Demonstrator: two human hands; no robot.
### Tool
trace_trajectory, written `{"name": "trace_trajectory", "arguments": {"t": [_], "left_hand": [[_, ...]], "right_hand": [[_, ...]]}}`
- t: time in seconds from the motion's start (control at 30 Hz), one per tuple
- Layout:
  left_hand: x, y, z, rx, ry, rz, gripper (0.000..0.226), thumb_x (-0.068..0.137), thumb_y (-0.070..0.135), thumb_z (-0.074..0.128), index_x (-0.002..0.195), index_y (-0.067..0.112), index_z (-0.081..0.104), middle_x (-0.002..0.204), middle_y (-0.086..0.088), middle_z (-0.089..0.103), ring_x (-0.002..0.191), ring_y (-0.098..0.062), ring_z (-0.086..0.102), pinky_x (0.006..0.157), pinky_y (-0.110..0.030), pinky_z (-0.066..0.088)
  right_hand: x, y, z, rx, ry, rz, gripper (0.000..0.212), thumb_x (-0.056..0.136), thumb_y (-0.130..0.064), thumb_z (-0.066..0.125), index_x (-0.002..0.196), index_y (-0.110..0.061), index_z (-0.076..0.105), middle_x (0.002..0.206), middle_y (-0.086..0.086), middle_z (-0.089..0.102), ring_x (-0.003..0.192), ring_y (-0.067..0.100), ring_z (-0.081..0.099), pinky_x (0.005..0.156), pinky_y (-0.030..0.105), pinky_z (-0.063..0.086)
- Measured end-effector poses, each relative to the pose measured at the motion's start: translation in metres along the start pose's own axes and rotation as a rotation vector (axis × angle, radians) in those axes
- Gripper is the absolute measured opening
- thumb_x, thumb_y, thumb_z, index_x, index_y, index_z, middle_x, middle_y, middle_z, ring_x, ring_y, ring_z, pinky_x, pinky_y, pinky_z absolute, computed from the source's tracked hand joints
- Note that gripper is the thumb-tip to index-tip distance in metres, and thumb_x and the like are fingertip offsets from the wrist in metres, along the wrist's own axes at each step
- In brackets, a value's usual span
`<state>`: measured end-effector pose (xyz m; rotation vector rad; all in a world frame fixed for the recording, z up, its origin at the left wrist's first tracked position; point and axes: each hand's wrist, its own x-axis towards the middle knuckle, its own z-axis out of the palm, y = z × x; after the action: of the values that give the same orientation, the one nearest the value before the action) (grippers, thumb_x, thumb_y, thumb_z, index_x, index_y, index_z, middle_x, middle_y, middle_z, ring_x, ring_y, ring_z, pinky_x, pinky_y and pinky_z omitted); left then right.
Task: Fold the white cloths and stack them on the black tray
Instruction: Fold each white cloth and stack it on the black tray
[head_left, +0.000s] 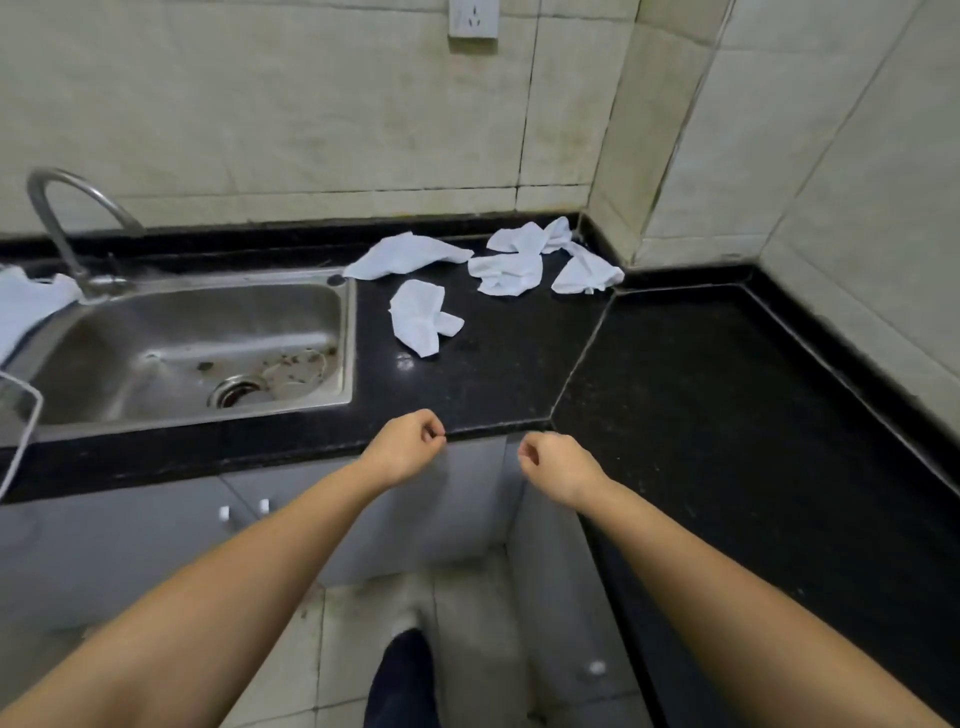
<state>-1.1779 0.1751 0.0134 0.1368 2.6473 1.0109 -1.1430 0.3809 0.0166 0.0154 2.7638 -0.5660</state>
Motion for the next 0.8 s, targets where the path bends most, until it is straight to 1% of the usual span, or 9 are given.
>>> {"name": "trace_trajectory", "arguments": {"t": [0.1, 0.17, 0.23, 0.4, 0.5, 0.6, 0.7, 0.77, 0.8], "left_hand": [[0.064, -0.014, -0.011, 0.026, -0.017, 0.004, 0.006, 0.090, 0.018, 0.053, 0.091, 0.018, 0.059, 0.074, 0.004, 0.057, 0.075, -0.017, 0.056, 0.067, -0.026, 0.044], [0.109, -0.021, -0.022, 0.060, -0.027, 0.015, 0.010, 0.090, 0.019, 0.052, 0.095, 0.017, 0.060, 0.082, 0.001, 0.062, 0.082, -0.020, 0.060, 0.078, -0.033, 0.050], [0.153, -0.028, -0.037, 0.125, -0.035, 0.036, 0.015, 0.091, 0.018, 0.050, 0.102, 0.016, 0.061, 0.095, -0.004, 0.066, 0.089, -0.024, 0.062, 0.083, -0.039, 0.051], [0.245, -0.039, -0.075, 0.267, -0.048, 0.148, 0.027, 0.092, 0.012, 0.041, 0.113, 0.017, 0.058, 0.107, -0.009, 0.064, 0.091, -0.026, 0.060, 0.077, -0.037, 0.050], [0.289, -0.045, -0.080, 0.359, -0.162, 0.267, 0.036, 0.094, 0.007, 0.039, 0.123, 0.020, 0.056, 0.114, -0.006, 0.056, 0.103, -0.022, 0.055, 0.085, -0.039, 0.048], [0.312, -0.050, -0.076, 0.528, -0.320, 0.448, 0.042, 0.090, 0.004, 0.043, 0.126, 0.023, 0.056, 0.119, -0.005, 0.049, 0.111, -0.021, 0.047, 0.088, -0.036, 0.046], [0.323, -0.051, -0.074, 0.687, -0.365, 0.621, 0.032, 0.090, 0.012, 0.048, 0.119, 0.020, 0.061, 0.122, -0.004, 0.049, 0.111, -0.020, 0.045, 0.089, -0.032, 0.042], [0.331, -0.048, -0.077, 0.682, -0.348, 0.670, 0.027, 0.091, 0.021, 0.051, 0.115, 0.017, 0.063, 0.123, -0.003, 0.050, 0.112, -0.020, 0.047, 0.091, -0.033, 0.040], [0.335, -0.044, -0.080, 0.652, -0.321, 0.690, 0.025, 0.090, 0.025, 0.054, 0.111, 0.017, 0.064, 0.122, -0.003, 0.052, 0.112, -0.021, 0.049, 0.092, -0.033, 0.041]], "right_hand": [[0.066, -0.013, 0.002, 0.048, -0.021, -0.001, 0.022, 0.095, -0.023, 0.043, 0.102, -0.013, 0.061, 0.104, 0.008, 0.063, 0.094, 0.027, 0.060, 0.086, 0.043, 0.051], [0.111, -0.026, 0.004, 0.076, -0.022, 0.007, 0.021, 0.095, -0.023, 0.044, 0.100, -0.012, 0.062, 0.103, 0.009, 0.064, 0.092, 0.026, 0.061, 0.085, 0.044, 0.052], [0.155, -0.043, 0.005, 0.121, -0.022, 0.028, 0.022, 0.094, -0.024, 0.046, 0.102, -0.011, 0.062, 0.105, 0.009, 0.064, 0.094, 0.027, 0.061, 0.084, 0.042, 0.051], [0.243, -0.090, 0.011, 0.277, 0.036, 0.165, 0.033, 0.093, -0.035, 0.051, 0.118, -0.013, 0.054, 0.115, 0.008, 0.058, 0.105, 0.026, 0.058, 0.091, 0.044, 0.049], [0.278, -0.103, 0.020, 0.277, 0.064, 0.276, 0.041, 0.093, -0.038, 0.052, 0.126, -0.014, 0.049, 0.123, 0.007, 0.054, 0.114, 0.026, 0.054, 0.096, 0.043, 0.043], [0.295, -0.103, 0.025, 0.201, 0.025, 0.282, 0.029, 0.093, -0.027, 0.048, 0.117, -0.013, 0.056, 0.119, 0.008, 0.060, 0.112, 0.028, 0.054, 0.092, 0.040, 0.041], [0.295, -0.087, 0.018, 0.349, -0.006, 0.264, 0.020, 0.093, -0.022, 0.049, 0.105, -0.012, 0.061, 0.104, 0.008, 0.063, 0.097, 0.025, 0.060, 0.083, 0.035, 0.047], [0.289, -0.071, 0.003, 0.477, 0.040, 0.237, 0.010, 0.092, -0.021, 0.054, 0.090, -0.013, 0.060, 0.086, 0.003, 0.060, 0.081, 0.017, 0.058, 0.070, 0.025, 0.048], [0.285, -0.063, -0.007, 0.524, 0.077, 0.231, 0.010, 0.091, -0.020, 0.057, 0.084, -0.013, 0.059, 0.079, 0.000, 0.057, 0.073, 0.012, 0.054, 0.062, 0.017, 0.044]]}}
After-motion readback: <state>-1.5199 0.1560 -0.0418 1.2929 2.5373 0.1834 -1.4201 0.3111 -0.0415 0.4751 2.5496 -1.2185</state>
